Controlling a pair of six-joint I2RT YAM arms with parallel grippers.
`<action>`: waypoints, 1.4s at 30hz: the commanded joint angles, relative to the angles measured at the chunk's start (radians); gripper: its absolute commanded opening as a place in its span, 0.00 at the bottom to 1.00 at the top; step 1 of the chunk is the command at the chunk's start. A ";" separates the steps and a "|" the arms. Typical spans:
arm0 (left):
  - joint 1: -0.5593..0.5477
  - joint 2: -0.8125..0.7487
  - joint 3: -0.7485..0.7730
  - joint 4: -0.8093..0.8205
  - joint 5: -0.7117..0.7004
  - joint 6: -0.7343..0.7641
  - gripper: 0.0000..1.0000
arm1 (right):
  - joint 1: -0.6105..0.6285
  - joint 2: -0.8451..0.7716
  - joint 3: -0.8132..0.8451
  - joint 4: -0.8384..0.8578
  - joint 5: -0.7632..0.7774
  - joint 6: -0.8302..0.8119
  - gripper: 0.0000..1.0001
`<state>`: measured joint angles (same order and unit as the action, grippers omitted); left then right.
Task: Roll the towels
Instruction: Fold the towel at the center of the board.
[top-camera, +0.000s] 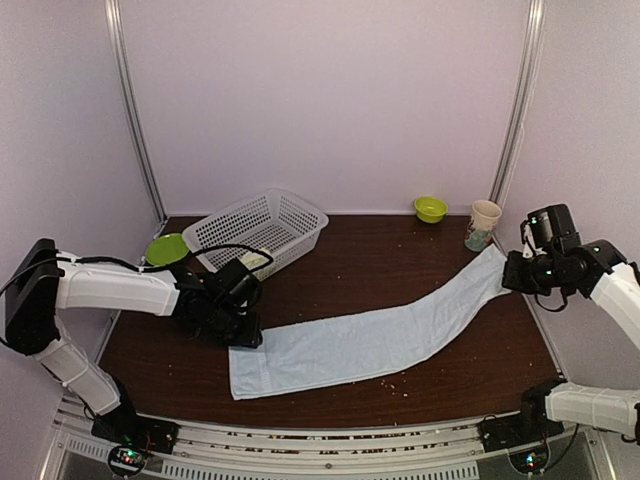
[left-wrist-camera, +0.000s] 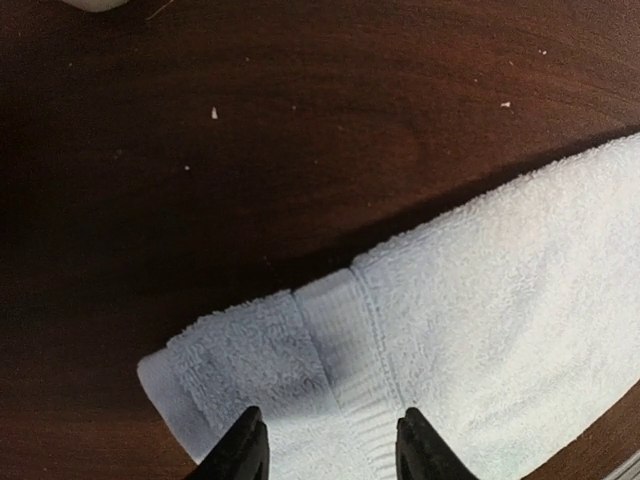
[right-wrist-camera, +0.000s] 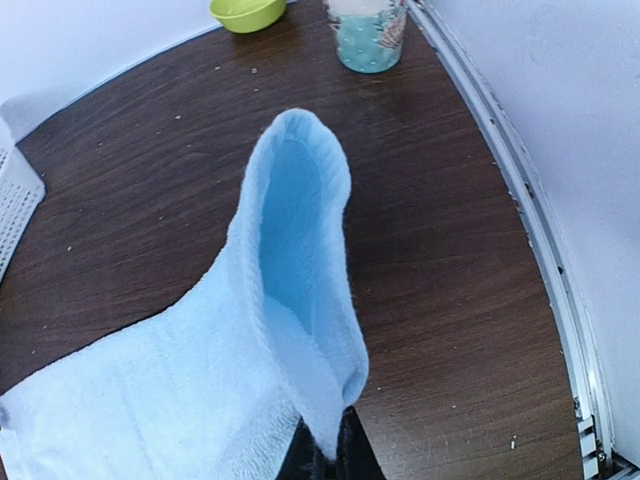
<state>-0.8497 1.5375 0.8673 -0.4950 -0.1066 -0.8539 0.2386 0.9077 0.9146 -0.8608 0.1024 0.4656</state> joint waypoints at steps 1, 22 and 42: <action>0.004 0.018 0.033 0.015 0.029 0.014 0.43 | 0.068 -0.030 0.026 0.023 -0.121 -0.038 0.00; 0.003 -0.323 -0.158 -0.042 -0.010 -0.068 0.42 | 0.769 0.252 0.132 0.363 -0.061 0.197 0.00; 0.005 -0.708 -0.284 -0.205 -0.119 -0.152 0.42 | 0.949 0.802 0.457 0.533 -0.082 0.242 0.00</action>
<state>-0.8497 0.8680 0.6044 -0.6678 -0.1913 -0.9825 1.1717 1.6695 1.3060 -0.3630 0.0238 0.6998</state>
